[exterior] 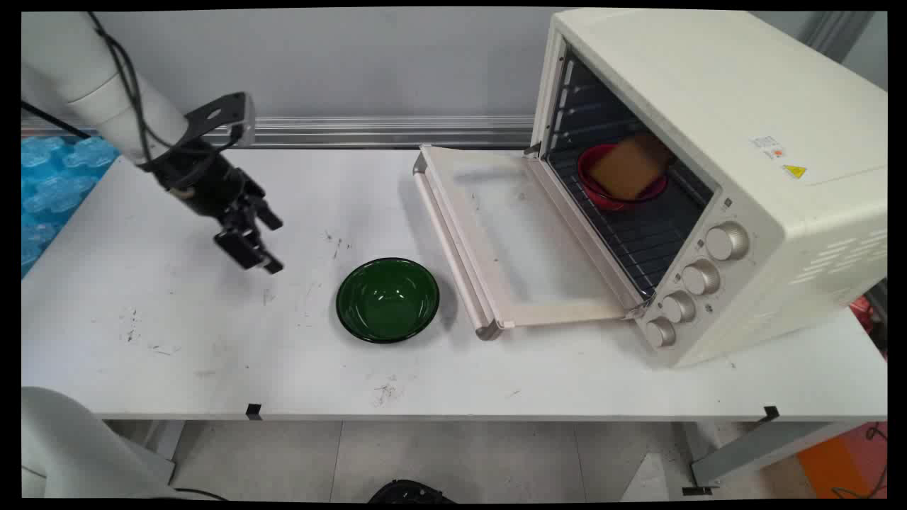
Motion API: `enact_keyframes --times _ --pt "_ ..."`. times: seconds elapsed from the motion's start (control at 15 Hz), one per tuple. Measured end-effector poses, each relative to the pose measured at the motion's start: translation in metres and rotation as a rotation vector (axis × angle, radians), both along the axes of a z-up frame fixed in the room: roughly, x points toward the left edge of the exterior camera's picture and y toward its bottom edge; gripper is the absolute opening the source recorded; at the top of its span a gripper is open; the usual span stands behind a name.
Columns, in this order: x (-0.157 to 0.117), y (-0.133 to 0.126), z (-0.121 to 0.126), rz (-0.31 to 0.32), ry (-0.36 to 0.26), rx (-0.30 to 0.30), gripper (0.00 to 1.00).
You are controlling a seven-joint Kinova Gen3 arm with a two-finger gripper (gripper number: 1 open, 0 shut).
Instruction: Close the oven
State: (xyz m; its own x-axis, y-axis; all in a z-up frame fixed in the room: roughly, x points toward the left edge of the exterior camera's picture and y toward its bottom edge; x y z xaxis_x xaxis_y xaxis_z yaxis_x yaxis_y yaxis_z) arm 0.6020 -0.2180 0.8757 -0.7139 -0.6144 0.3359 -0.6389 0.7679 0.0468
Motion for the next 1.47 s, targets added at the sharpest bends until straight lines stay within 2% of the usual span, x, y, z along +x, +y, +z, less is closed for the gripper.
enact_keyframes --times 0.6,1.0,1.07,1.47 --pt "-0.031 -0.043 0.0 0.055 0.136 -0.106 1.0" --pt "-0.048 -0.063 -0.023 0.074 0.23 -0.164 1.0" --pt "-0.049 -0.065 -0.03 0.078 0.244 -0.171 0.0" --pt "-0.055 -0.071 -0.07 0.067 0.298 -0.218 0.0"
